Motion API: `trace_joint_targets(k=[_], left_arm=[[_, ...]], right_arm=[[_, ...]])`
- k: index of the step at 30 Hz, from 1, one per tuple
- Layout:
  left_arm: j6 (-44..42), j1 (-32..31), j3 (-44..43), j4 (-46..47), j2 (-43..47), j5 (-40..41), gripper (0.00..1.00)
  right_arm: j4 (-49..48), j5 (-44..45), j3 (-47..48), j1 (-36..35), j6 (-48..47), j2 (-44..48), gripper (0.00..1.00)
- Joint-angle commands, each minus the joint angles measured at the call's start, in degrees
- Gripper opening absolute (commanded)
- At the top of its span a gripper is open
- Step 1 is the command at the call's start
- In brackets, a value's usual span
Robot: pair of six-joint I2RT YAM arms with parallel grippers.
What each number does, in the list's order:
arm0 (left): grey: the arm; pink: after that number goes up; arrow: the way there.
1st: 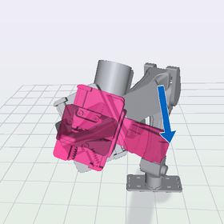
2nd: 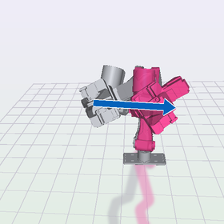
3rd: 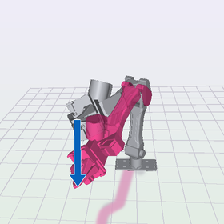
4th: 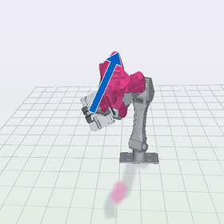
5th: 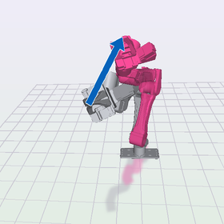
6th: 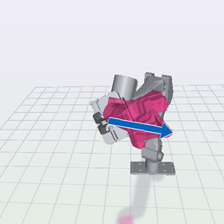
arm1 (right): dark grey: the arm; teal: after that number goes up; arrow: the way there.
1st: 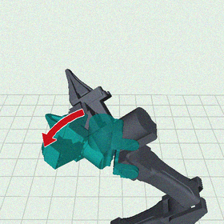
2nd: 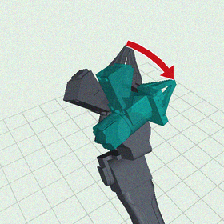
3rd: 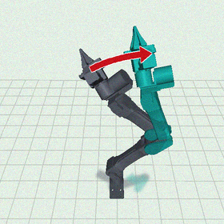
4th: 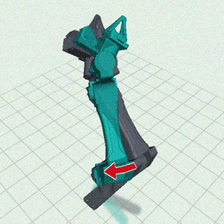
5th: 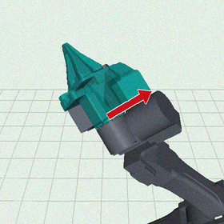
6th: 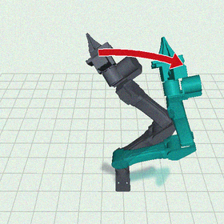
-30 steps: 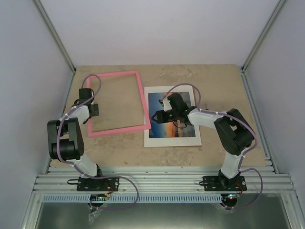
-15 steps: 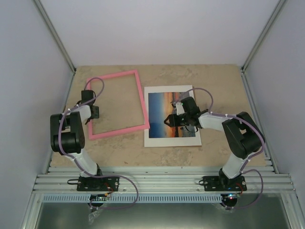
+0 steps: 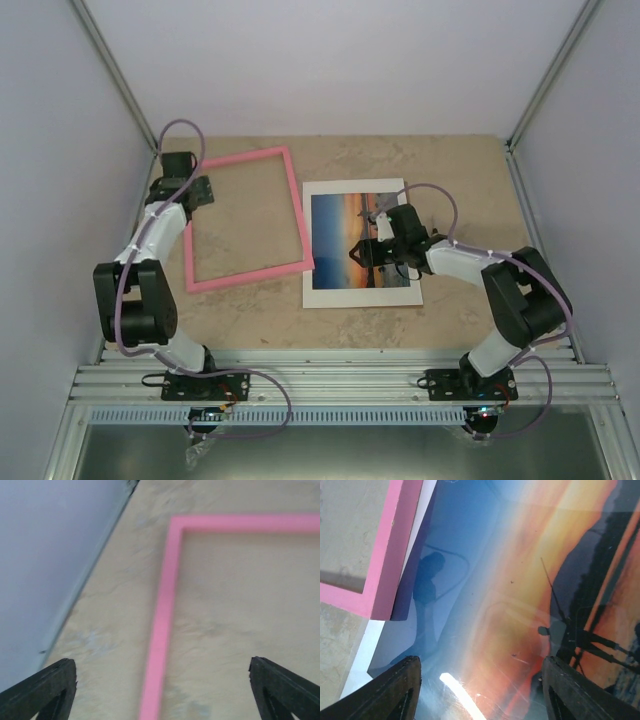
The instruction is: Take the photo out of the frame
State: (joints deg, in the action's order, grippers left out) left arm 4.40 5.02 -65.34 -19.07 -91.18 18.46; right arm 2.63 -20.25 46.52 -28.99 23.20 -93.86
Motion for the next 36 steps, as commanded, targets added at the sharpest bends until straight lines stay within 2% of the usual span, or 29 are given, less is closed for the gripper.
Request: trace_joint_targets(k=[1,8,16,23,36], left_arm=[[9.27,-7.19,-5.8,-8.6,0.77,-5.26,0.99],[20.23,-22.11,-11.55,-13.75,-2.32,-4.96,1.0],[25.0,-32.24,-17.24,-15.93,-12.25,-1.52,1.0],[24.93,-36.47,-20.29,-16.89,-19.19,1.2,1.0],[24.88,-36.89,-15.74,-14.85,-23.34,-0.24,1.0]], right_arm=[[1.47,3.67,-1.22,0.25,-1.41,2.17,0.69],[2.79,8.43,-2.41,0.34,-1.51,3.76,0.79],[4.38,12.48,-2.7,0.46,-0.69,4.53,0.88],[6.12,14.85,-2.07,0.49,0.7,5.39,0.97],[9.0,19.49,-1.22,0.5,1.11,6.56,0.98]])
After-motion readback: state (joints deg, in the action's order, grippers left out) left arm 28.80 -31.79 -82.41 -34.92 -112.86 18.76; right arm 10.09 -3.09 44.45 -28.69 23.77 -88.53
